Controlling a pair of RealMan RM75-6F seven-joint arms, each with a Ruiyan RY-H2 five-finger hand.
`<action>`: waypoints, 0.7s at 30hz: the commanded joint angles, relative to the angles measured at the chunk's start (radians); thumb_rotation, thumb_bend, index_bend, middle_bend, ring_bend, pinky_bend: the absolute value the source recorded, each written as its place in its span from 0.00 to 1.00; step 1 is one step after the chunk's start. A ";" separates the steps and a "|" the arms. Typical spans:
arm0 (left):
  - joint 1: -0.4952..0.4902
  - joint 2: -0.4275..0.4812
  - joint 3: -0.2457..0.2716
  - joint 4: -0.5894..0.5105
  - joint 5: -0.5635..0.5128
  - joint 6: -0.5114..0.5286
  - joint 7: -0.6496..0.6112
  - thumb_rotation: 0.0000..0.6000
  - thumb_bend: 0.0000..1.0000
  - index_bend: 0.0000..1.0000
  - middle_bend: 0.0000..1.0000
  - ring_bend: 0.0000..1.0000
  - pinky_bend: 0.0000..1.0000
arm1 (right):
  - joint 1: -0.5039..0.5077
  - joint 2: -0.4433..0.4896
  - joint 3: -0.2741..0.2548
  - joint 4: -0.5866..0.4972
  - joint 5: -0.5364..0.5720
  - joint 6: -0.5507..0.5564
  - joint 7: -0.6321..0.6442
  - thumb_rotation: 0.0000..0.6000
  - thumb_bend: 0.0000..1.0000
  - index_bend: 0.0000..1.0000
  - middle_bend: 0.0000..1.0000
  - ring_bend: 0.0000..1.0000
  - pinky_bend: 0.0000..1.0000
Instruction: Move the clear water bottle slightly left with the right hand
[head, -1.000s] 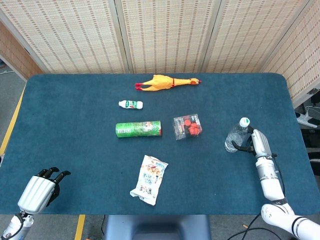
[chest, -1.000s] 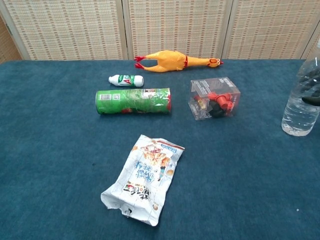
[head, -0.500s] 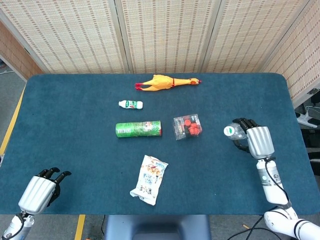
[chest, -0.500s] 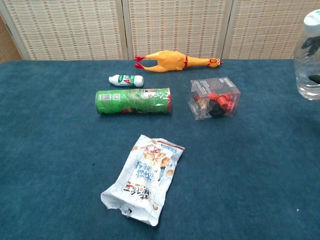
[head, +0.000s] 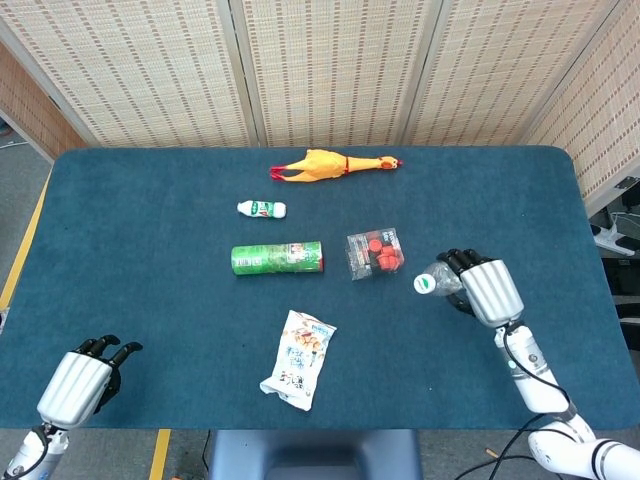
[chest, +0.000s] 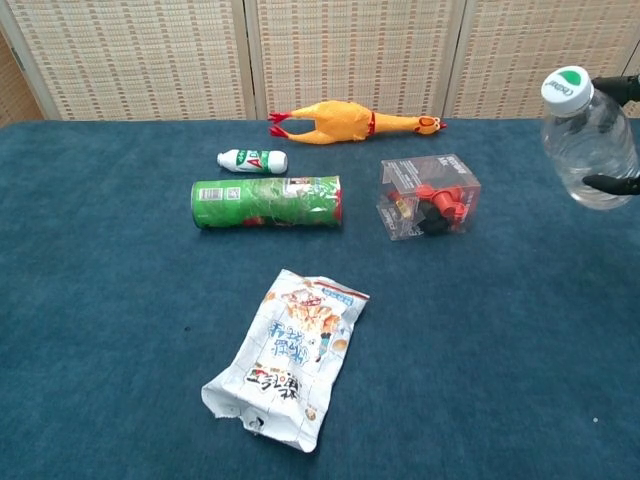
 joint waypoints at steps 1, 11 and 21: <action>0.001 0.000 0.000 -0.001 0.001 0.002 0.001 1.00 0.58 0.34 0.46 0.33 0.49 | 0.081 0.226 -0.112 -0.260 -0.070 -0.221 0.946 1.00 0.53 0.78 0.67 0.64 0.73; 0.002 0.001 0.001 -0.006 0.001 0.001 0.005 1.00 0.58 0.34 0.46 0.33 0.49 | 0.003 0.066 -0.017 0.008 0.048 -0.015 0.297 1.00 0.53 0.78 0.67 0.64 0.73; 0.003 0.003 0.000 -0.007 0.001 0.003 0.004 1.00 0.58 0.34 0.46 0.33 0.49 | 0.011 -0.194 0.036 0.510 -0.012 0.257 -0.199 1.00 0.53 0.79 0.67 0.65 0.74</action>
